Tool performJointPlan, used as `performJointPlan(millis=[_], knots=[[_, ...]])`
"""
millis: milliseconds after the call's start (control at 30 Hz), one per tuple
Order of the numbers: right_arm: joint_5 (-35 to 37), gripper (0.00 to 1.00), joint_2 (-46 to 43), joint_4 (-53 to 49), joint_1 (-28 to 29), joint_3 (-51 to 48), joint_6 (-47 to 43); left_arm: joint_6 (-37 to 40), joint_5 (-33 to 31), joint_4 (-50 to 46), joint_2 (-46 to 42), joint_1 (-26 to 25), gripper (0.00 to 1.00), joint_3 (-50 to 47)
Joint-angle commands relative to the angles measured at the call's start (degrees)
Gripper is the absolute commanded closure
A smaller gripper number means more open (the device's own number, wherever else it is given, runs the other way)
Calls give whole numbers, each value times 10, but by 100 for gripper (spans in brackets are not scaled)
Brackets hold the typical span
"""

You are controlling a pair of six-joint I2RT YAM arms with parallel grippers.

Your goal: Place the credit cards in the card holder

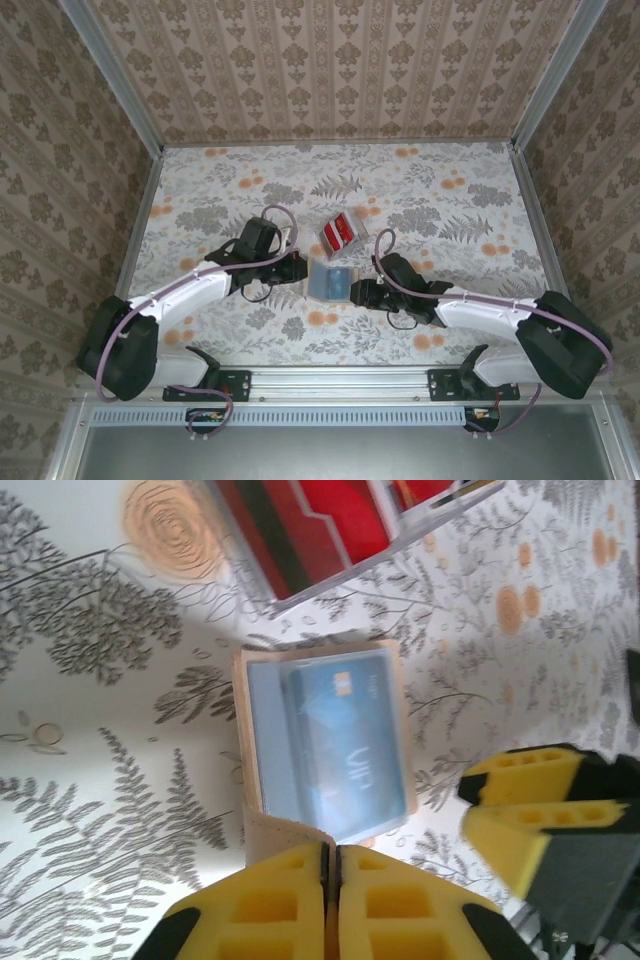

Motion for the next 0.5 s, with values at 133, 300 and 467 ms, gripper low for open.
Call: performJointPlan(millis=[133, 300, 467], knots=[[18, 57, -48, -69, -58, -4, -37, 39, -60, -51, -25, 7, 63, -12], [14, 57, -41, -115, -100, 45, -81, 65, -96, -104, -59, 40, 55, -7], [10, 56, 6, -153, -122, 136, -135, 88, -74, -108, -64, 79, 53, 11]])
